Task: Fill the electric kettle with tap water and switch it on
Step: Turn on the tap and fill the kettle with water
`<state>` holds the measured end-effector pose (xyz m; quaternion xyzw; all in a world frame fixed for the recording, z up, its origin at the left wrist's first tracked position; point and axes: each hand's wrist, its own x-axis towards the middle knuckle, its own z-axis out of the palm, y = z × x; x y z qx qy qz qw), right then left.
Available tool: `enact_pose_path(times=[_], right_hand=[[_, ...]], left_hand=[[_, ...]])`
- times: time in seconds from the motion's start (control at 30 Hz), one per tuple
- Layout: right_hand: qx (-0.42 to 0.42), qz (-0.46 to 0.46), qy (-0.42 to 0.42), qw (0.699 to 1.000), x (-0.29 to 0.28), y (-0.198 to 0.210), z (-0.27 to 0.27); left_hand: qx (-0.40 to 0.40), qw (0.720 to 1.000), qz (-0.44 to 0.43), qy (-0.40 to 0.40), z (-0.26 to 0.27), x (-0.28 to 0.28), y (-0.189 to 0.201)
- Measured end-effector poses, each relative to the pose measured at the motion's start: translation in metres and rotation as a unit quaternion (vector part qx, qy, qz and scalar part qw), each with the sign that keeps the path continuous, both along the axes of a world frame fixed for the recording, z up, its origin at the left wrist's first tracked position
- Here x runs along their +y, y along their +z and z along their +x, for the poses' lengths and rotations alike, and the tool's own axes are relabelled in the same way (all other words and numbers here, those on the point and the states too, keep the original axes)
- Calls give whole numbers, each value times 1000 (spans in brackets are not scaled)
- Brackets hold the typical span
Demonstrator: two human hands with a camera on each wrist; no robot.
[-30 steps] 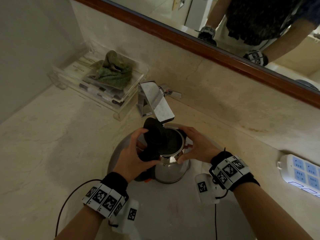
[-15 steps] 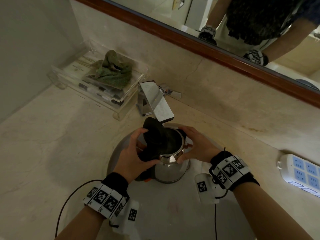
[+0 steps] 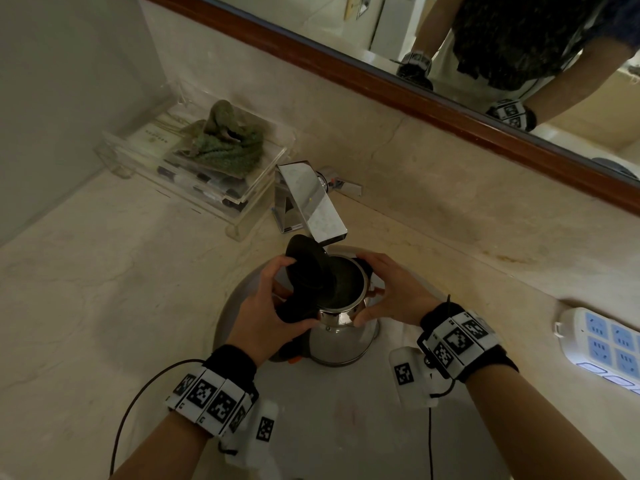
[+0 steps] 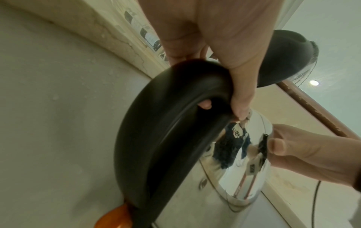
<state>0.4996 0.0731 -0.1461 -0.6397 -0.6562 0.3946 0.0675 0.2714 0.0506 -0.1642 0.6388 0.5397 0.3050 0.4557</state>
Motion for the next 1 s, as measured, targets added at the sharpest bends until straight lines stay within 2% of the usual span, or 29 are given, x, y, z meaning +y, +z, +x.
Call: enact_pose_path(times=[0.27,0.53,0.73,1.0], right_hand=[[3,-2,-2,1000,-1,3,-2],[-61,-21,60,996,5,16,-1],[-10,-10,-2,1000,22,28,9],[80,17,-36,996,44,37,-2]], left_hand=[[0,1000,5,5,1,0,0],[17,1000,3,11,4,-2,2],[30,999,8,7,3,-2,0],[32,999,14,4,3,-1,-1]])
